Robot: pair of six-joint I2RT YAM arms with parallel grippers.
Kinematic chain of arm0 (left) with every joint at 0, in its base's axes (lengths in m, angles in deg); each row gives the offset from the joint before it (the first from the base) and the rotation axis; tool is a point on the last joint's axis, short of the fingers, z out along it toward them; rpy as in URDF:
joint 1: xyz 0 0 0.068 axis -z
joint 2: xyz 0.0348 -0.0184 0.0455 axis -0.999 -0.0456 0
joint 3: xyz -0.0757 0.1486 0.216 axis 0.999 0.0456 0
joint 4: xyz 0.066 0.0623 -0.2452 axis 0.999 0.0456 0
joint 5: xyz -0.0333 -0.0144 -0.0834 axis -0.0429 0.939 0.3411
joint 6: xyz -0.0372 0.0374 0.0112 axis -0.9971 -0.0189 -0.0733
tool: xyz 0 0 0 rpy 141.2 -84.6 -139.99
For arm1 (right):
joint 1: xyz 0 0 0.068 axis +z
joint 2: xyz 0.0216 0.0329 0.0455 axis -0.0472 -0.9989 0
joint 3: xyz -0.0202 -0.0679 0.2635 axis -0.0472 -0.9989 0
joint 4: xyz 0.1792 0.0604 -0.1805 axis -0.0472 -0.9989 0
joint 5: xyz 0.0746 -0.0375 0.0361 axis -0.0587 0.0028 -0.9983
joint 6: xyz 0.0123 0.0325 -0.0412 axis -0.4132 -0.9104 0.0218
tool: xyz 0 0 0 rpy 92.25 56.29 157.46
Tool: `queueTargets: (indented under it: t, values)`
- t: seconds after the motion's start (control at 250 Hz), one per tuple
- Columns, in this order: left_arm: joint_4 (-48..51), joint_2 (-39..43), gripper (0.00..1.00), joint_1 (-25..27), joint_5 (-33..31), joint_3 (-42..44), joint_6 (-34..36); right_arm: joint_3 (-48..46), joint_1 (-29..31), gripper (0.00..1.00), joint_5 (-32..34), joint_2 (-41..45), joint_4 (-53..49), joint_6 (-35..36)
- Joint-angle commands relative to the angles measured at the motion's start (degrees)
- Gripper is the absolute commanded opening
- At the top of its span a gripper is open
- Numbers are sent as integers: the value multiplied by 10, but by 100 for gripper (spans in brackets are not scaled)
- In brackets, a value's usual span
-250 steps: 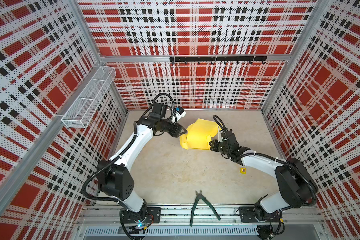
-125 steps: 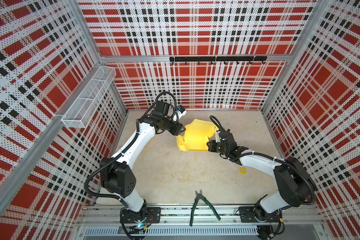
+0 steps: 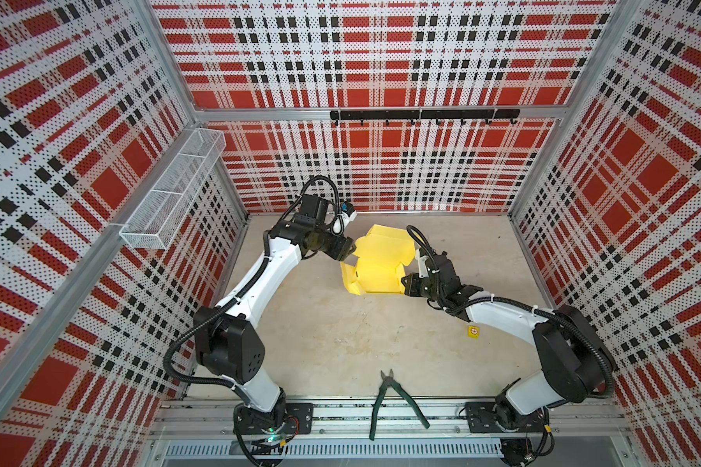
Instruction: Fold the paper box
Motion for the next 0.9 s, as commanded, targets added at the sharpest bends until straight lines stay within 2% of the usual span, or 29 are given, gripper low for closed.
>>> queueTargets:
  t: [0.0,0.168,0.268,0.424,0.68,0.896]
  values:
    - [-17,13,62,-25,32,-3,-20,-2,-9,0,0,17,24,-13]
    - [-40,39,65,-67,118,36,-74,-51,-53,0,-8,53,49,-53]
    - [-93,54,66,-94,195,91,-128,-68,-71,0,-11,77,54,-59]
    - [-174,61,66,-89,282,169,-183,-70,-79,0,-15,96,49,-54]
    - [-287,54,63,-69,345,221,-293,-63,-79,0,-39,81,72,-60]
    - [-331,59,60,-47,368,249,-327,-54,-70,0,-34,65,70,-60]
